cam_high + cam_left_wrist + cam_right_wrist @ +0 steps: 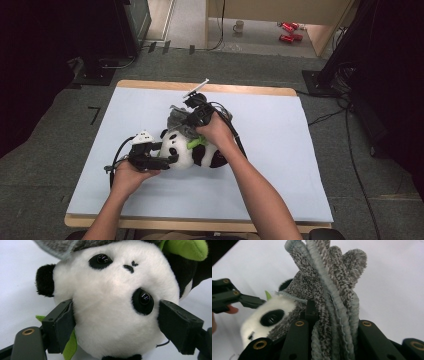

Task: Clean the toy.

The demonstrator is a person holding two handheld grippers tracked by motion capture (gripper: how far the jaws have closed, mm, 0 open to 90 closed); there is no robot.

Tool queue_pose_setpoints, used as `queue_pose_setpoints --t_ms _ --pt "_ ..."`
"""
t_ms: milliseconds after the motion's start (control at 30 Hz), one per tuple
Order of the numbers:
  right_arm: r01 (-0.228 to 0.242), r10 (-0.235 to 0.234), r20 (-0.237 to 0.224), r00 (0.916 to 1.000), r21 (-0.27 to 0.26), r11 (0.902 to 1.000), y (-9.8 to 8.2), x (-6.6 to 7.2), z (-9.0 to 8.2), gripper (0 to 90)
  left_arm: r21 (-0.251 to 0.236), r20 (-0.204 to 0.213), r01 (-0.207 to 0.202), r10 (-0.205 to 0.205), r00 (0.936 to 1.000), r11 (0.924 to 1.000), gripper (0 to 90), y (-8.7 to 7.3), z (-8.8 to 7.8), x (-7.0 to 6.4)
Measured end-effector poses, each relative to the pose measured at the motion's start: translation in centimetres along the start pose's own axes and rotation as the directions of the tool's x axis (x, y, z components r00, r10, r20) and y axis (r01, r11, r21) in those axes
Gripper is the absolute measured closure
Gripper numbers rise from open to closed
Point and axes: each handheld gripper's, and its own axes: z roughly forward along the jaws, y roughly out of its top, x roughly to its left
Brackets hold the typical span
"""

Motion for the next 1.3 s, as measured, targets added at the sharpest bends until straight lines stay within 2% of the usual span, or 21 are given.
queue_pose_setpoints --t_ms 267,433,567,733,800,867,1000,1067,1167,1267,1300 --pt "0.025 -0.027 0.061 0.9977 0.039 0.9989 -0.2 -0.9 -0.7 73.9 -0.013 0.007 -0.003 0.003 1.0 0.9999 19.8 0.0 0.0 0.1" --pt "0.031 -0.035 0.077 0.9964 0.042 0.9986 -0.1 -1.5 -1.1 73.9 -0.023 0.011 0.007 -0.007 0.9999 0.9997 21.1 0.0 0.1 0.3" --pt "0.012 -0.015 0.099 0.995 0.033 0.9994 0.2 -2.1 -1.8 74.2 -0.021 0.009 0.023 -0.023 0.9997 0.9995 21.2 0.0 0.1 0.3" --pt "0.004 -0.003 0.157 0.9876 -0.008 1.0 0.0 -2.5 -3.8 75.3 -0.014 0.009 0.013 -0.012 0.9999 0.9998 21.2 -0.1 0.1 0.3" --pt "-0.009 0.014 0.145 0.9893 -0.032 0.9994 0.2 -2.5 -4.7 75.4 -0.017 0.01 0.009 -0.009 0.9999 0.9998 21.2 -0.1 0.1 0.4" --pt "-0.02 0.027 0.126 0.9917 -0.057 0.9982 0.5 -2.0 -5.2 75.4 -0.016 0.009 0.009 -0.009 0.9999 0.9998 21.2 -0.1 0.1 0.4" --pt "0.027 -0.021 0.09 0.9957 -0.066 0.9974 1.8 0.3 -4.9 75.3 -0.012 0.008 0.007 -0.007 0.9999 0.9999 21.1 0.0 0.1 0.4" --pt "0.042 -0.038 0.062 0.9973 -0.066 0.9969 2.5 1.6 -4.1 75.2 -0.012 0.007 0.005 -0.005 1.0 0.9999 21.2 0.0 0.1 0.4" --pt "0.037 -0.039 -0.024 0.999 -0.076 0.9964 3.3 3.4 -2.7 75.2 -0.016 0.015 0.008 -0.008 0.9999 0.9998 21.2 0.0 0.1 0.5" --pt "0.061 -0.064 -0.044 0.997 -0.056 0.9966 3.9 5.0 -0.9 75.2 -0.017 0.004 0.006 -0.006 1.0 0.9998 22.0 0.1 0.1 0.5" --pt "0.057 -0.059 -0.05 0.997 -0.043 0.9975 3.9 5.4 -0.3 75.1 -0.015 0.0 0.008 -0.008 1.0 0.9999 22.5 0.1 0.1 0.4"
